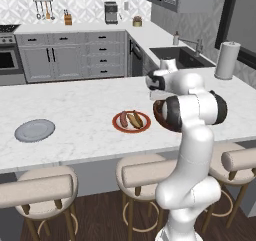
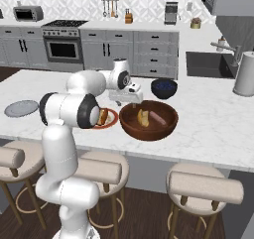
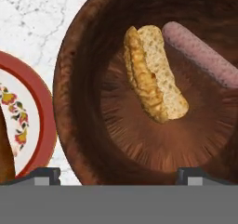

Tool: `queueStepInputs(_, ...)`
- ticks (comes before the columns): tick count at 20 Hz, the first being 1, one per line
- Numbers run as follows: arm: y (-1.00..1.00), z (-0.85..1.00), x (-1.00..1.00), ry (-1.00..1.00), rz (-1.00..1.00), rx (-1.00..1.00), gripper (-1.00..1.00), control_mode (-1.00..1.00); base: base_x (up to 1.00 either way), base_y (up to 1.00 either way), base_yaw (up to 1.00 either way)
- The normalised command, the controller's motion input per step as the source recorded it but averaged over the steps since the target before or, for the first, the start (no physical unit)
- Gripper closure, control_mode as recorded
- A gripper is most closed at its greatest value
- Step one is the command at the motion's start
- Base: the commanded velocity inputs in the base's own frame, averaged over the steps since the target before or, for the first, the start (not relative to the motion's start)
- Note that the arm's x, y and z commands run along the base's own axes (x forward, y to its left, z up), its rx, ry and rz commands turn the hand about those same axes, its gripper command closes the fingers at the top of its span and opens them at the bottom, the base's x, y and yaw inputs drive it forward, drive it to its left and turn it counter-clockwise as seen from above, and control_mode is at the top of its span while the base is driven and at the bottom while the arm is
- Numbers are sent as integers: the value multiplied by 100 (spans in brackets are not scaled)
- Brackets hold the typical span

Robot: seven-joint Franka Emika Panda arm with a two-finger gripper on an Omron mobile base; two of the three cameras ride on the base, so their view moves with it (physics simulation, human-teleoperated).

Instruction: Place one bun and one sausage from the bowl on each plate.

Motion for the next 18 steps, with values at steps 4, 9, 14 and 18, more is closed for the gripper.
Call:
queueStepInputs(4, -60, -10, 11, 0, 11, 0, -100, -100, 0, 0, 0)
queueStepInputs(9, -27, -15, 20, 3, 18, 0, -100, -100, 0, 0, 0)
queueStepInputs(14, -29, -29, 47, 14, 31, 2, -100, -100, 0, 0, 0)
queueStepInputs(18, -9, -44, 67, 13, 14, 1, -100, -100, 0, 0, 0)
